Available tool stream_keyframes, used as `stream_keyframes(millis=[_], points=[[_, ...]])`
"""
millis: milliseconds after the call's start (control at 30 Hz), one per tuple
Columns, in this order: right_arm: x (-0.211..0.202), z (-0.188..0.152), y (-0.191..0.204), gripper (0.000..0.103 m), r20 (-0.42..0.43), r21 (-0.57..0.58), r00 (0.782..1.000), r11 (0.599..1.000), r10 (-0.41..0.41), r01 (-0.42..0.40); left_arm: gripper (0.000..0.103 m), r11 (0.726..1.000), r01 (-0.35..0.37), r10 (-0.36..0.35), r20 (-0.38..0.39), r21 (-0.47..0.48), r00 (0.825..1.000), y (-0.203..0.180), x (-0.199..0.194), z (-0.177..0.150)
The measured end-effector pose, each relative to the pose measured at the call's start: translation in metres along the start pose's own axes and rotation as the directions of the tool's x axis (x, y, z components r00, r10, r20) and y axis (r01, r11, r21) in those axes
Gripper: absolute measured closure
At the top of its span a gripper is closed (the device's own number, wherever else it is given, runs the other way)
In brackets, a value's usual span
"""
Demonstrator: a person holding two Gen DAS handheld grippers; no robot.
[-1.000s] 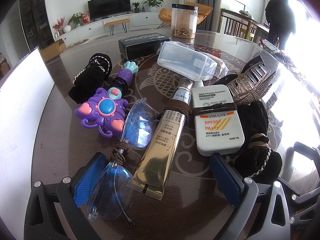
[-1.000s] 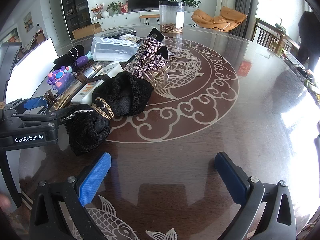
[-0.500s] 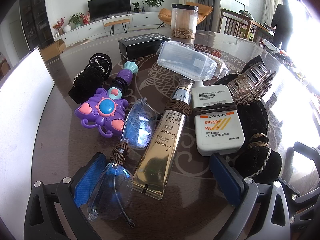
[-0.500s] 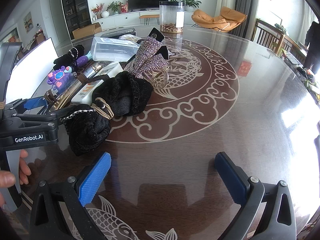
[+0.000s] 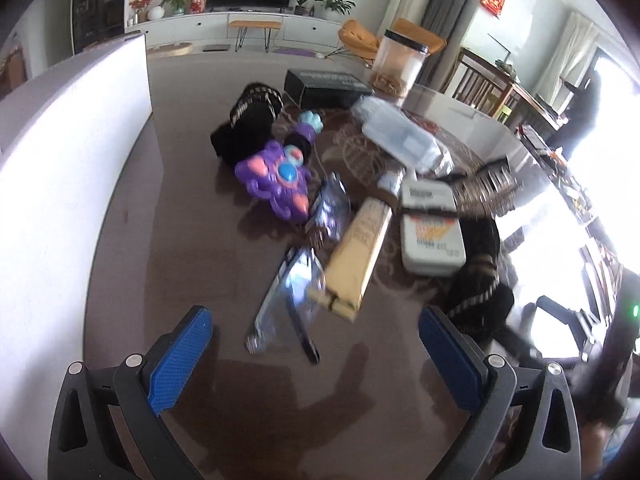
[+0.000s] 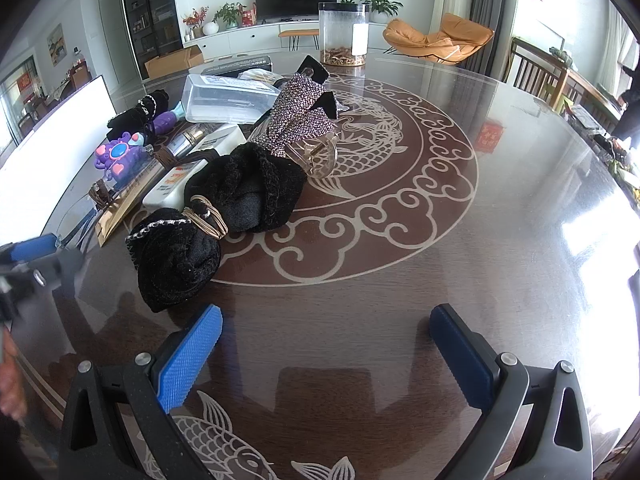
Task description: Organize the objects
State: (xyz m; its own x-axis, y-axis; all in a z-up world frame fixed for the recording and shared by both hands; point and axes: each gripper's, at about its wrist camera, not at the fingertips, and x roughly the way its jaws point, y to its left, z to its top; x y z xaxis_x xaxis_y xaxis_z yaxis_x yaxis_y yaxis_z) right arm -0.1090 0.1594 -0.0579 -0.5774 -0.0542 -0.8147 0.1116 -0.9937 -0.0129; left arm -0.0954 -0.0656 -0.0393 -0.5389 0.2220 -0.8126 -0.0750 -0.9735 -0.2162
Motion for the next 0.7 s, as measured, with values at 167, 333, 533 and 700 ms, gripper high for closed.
stream_keyframes(millis=[167, 333, 533, 700], points=[[0.0, 0.0, 0.0, 0.0, 0.0, 0.0, 1.0, 1.0, 0.0, 0.0, 0.014, 0.997, -0.075, 0.076, -0.034, 0.017, 0.997, 0.002, 0.023, 0.028], [0.0, 0.0, 0.0, 0.0, 0.0, 0.0, 1.0, 1.0, 0.001, -0.001, 0.08, 0.999, -0.05, 0.05, -0.046, -0.001, 0.998, 0.008, 0.017, 0.018], [0.0, 0.0, 0.0, 0.0, 0.0, 0.0, 1.0, 1.0, 0.0, 0.0, 0.061, 0.998, -0.055, 0.058, -0.079, 0.042, 0.995, -0.003, -0.013, -0.032], [-0.002, -0.002, 0.002, 0.0, -0.001, 0.0, 1.0, 1.0, 0.0, 0.0, 0.013, 0.992, -0.093, 0.099, -0.072, 0.08, 0.993, -0.008, -0.009, -0.033]])
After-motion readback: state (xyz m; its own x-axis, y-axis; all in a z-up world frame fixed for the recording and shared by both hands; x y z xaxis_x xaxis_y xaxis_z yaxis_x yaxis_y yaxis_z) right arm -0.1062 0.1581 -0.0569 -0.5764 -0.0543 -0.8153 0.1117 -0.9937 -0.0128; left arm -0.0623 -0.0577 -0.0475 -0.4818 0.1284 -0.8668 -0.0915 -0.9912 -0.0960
